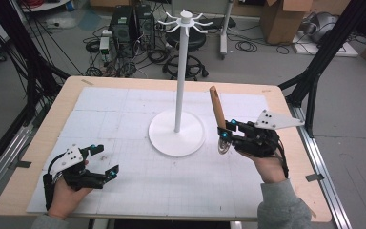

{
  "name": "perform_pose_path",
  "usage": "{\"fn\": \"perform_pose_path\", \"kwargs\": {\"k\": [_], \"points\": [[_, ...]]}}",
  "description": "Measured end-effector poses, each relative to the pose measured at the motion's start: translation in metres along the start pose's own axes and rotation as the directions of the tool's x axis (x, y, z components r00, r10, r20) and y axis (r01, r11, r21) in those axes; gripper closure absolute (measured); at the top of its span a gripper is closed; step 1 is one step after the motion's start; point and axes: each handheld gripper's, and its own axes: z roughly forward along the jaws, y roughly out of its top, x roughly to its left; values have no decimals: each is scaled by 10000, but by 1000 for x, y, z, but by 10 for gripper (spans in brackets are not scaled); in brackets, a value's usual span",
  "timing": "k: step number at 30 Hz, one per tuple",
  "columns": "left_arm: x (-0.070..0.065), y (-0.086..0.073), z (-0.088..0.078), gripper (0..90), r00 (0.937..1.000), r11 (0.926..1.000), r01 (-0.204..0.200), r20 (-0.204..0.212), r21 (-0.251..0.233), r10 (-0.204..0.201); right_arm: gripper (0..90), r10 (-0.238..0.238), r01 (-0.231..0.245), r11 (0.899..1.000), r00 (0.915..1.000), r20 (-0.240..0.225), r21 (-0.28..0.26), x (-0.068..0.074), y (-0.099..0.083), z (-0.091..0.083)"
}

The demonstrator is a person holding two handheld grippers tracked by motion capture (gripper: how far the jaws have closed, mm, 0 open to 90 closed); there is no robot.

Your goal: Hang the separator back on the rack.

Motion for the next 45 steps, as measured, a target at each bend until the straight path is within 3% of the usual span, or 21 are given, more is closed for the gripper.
{"fn": "perform_pose_path", "kwargs": {"k": [18,23,45], "points": [[-1,0,-2,18,10000,10000,14,38,-11,-14,698,14,-5,9993,9997,250,-363,-7,22,6],[-2,1,-3,18,9995,9999,-31,305,-98,34,697,-130,151,9986,9991,400,-513,-6,29,8],[1,-3,-10,18,10000,10000,21,-12,29,-20,697,-27,74,9983,9968,804,-570,-14,46,18]]}}
